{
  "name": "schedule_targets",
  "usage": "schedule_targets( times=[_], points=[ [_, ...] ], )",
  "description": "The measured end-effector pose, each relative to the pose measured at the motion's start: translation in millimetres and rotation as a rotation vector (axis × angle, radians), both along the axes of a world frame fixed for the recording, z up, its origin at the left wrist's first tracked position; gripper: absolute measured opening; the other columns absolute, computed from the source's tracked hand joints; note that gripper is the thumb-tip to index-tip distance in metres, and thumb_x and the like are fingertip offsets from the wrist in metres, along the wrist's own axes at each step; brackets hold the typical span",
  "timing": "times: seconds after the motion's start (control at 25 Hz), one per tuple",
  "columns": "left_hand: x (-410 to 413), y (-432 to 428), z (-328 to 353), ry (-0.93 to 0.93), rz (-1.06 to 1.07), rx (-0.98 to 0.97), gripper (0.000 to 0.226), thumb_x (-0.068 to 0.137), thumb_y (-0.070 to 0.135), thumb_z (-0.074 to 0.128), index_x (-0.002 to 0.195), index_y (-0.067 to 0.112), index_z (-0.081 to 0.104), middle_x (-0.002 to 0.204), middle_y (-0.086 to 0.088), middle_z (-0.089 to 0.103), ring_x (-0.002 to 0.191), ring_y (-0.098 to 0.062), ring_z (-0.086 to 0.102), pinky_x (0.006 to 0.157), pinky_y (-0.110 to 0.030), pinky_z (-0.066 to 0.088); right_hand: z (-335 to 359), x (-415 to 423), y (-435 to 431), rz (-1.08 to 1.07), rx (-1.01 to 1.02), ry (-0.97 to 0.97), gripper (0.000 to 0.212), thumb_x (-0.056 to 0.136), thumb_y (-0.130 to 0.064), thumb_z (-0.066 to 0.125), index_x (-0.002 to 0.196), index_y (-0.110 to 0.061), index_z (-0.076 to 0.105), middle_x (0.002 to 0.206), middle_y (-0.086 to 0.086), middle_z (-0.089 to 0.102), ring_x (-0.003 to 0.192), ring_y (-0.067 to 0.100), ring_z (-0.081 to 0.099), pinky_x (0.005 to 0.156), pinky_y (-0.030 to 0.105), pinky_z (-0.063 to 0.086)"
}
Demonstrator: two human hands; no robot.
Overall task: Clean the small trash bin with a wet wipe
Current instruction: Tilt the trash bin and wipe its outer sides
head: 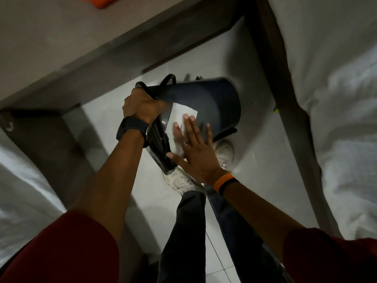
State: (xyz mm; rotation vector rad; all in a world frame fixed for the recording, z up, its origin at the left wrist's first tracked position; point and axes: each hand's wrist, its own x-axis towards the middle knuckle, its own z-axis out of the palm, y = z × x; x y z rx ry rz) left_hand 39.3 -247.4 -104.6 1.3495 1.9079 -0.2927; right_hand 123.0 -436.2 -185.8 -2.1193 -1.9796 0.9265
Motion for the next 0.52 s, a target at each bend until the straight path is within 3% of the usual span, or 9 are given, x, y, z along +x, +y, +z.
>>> schedule_targets(
  times=[0.12,0.2,0.32,0.4,0.52],
  points=[
    [-0.5,0.0,2.5,-0.022,0.034,-0.008,0.052,0.065,0.023,0.075,0.115,0.013,0.064,0.104,-0.011,0.073,0.092,-0.034,0.072,0.081,-0.048,0.062,-7.2,34.7,10.4,-0.328,-0.242,0.023,0.081,0.096,-0.070,0.015,0.159,-0.027,-0.013,0.169,0.010,-0.014,0.157,0.027,-0.010,0.121,0.070,-0.004],
    [-0.7,1.9,2.0,-0.008,0.027,0.003,0.049,0.067,0.023,0.075,0.113,0.010,0.064,0.106,-0.011,0.073,0.092,-0.031,0.071,0.079,-0.040,0.061,-8.9,54.1,22.6,-0.590,-0.412,0.197,0.084,0.098,-0.069,0.024,0.158,-0.026,-0.015,0.168,0.010,-0.018,0.157,0.028,-0.012,0.123,0.066,-0.003],
    [1.0,0.0,8.6,0.035,-0.004,0.080,0.041,0.072,0.020,0.074,0.110,0.009,0.062,0.108,-0.010,0.071,0.093,-0.028,0.067,0.070,-0.030,0.049,4.8,30.3,28.3,-0.544,-0.373,0.363,0.087,0.093,-0.075,0.027,0.158,-0.032,-0.013,0.167,0.010,-0.020,0.155,0.028,-0.017,0.127,0.055,-0.003],
    [6.6,-5.1,14.7,0.097,-0.037,0.161,0.044,0.077,0.018,0.072,0.117,0.008,0.059,0.117,-0.015,0.069,0.105,-0.035,0.066,0.076,-0.034,0.050,16.6,7.7,25.7,-0.525,-0.368,0.510,0.089,0.088,-0.079,0.030,0.156,-0.039,-0.011,0.167,0.005,-0.023,0.155,0.024,-0.019,0.126,0.046,-0.006],
    [28.9,-25.8,15.7,0.261,-0.114,0.215,0.069,0.084,0.019,0.067,0.146,0.004,0.039,0.131,-0.026,0.060,0.116,-0.041,0.061,0.094,-0.044,0.051,19.9,4.4,32.2,-0.736,-0.427,0.755,0.076,0.094,-0.071,0.036,0.157,-0.044,0.003,0.170,-0.002,-0.010,0.158,0.018,-0.004,0.125,0.040,0.007]
  ],
)
